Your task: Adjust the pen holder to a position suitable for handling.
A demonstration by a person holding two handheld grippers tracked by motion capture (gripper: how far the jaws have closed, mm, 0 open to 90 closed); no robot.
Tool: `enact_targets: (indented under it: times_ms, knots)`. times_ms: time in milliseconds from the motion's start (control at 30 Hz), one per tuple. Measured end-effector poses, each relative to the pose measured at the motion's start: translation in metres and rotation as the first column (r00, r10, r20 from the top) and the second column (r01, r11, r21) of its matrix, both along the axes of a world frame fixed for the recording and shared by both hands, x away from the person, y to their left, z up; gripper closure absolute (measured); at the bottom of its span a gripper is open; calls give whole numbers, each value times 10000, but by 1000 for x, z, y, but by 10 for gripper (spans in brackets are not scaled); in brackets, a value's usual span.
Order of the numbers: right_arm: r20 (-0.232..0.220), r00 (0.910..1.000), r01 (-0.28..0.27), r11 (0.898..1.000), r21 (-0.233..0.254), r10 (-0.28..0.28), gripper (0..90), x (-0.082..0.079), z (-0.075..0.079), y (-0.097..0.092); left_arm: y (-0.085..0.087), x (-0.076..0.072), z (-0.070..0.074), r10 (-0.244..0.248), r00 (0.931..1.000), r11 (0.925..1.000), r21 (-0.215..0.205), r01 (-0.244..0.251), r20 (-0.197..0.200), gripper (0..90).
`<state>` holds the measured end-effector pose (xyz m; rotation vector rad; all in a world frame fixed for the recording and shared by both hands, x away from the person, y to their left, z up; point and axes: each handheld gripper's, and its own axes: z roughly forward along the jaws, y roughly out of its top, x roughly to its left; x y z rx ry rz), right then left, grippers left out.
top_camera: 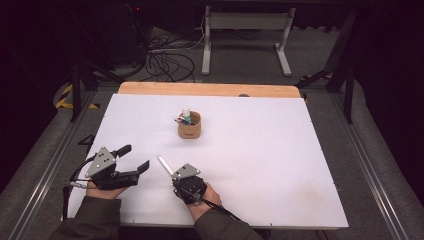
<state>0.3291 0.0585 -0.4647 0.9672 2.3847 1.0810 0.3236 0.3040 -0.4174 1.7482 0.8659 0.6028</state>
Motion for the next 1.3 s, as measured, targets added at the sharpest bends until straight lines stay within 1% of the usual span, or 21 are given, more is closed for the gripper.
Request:
enact_targets:
  times_ms: [100,267,333,433,600,667,700,733,767,800,833,867,933,967,1000,1033,1100,1167,1233,1267,1300]
  knots:
    - [-30,10000,0,10000,37,0,791,1,0,0,-1,0,-1,-20,10000,10000,-16,20,-3,150]
    - [-66,9999,-111,9999,20,111,796,2,1,-1,-2,1,-2,-77,9999,10000,-2,77,-69,149]
    - [-134,9998,-128,9999,113,129,797,3,1,-2,-2,1,-3,-78,9999,10000,6,78,-110,150]
    - [-31,9999,-166,9998,144,167,797,2,1,-2,-3,1,-4,-86,9998,10000,21,86,-156,150]
    - [480,9988,-21,9963,859,-20,796,0,7,-10,-7,3,-7,-127,9996,9999,31,128,-271,150]
    - [722,9973,-185,9917,1270,94,796,-2,10,-13,-9,3,-8,-175,9993,9998,100,179,-341,150]
    - [843,9964,-158,9908,1344,44,796,-3,11,-13,-10,3,-8,-204,9992,9997,146,209,-352,150]
    - [931,9956,-257,9878,1534,114,796,-5,13,-15,-11,3,-9,-219,9991,9996,170,226,-373,150]
    - [1135,9932,-462,9830,1774,262,796,-7,15,-16,-12,4,-9,-243,9990,9995,193,250,-371,150]
    - [1332,9908,-476,9837,1733,245,795,-9,16,-16,-13,4,-10,-259,9988,9995,151,265,-407,150]
    - [1366,9902,-543,9824,1788,299,795,-10,18,-16,-14,4,-10,-291,9986,9995,135,297,-445,150]
    - [1398,9896,-609,9792,1937,339,795,-11,19,-17,-14,4,-10,-309,9983,9994,150,316,-495,153]
    - [1559,9871,-672,9769,2027,356,795,-13,20,-18,-15,4,-11,-314,9982,9994,98,319,-509,158]
    - [1608,9859,-807,9726,2180,458,796,-13,21,-18,-16,4,-11,-315,9980,9995,64,319,-548,162]
    - [1785,9827,-901,9700,2257,497,795,-15,23,-19,-16,4,-11,-307,9980,9995,74,311,-553,165]
    - [1897,9806,-925,9701,2245,496,796,-16,24,-19,-16,4,-11,-310,9979,9995,79,315,-573,167]
    - [2021,9778,-1046,9650,2404,557,796,-18,26,-19,-17,4,-12,-317,9976,9995,63,321,-617,170]
    - [2083,9760,-1138,9634,2427,628,796,-19,27,-18,-18,4,-12,-409,9970,9992,-50,407,-651,179]
    - [2294,9695,-1440,9573,2506,858,796,-20,27,-17,-19,4,-12,-472,9968,9987,-220,459,-644,188]
    - [2392,9667,-1510,9573,2463,909,796,-22,27,-16,-19,4,-12,-479,9969,9986,-271,463,-632,195]
    - [2458,9644,-1610,9542,2523,977,796,-22,27,-16,-19,3,-11,-534,9964,9981,-357,511,-661,200]
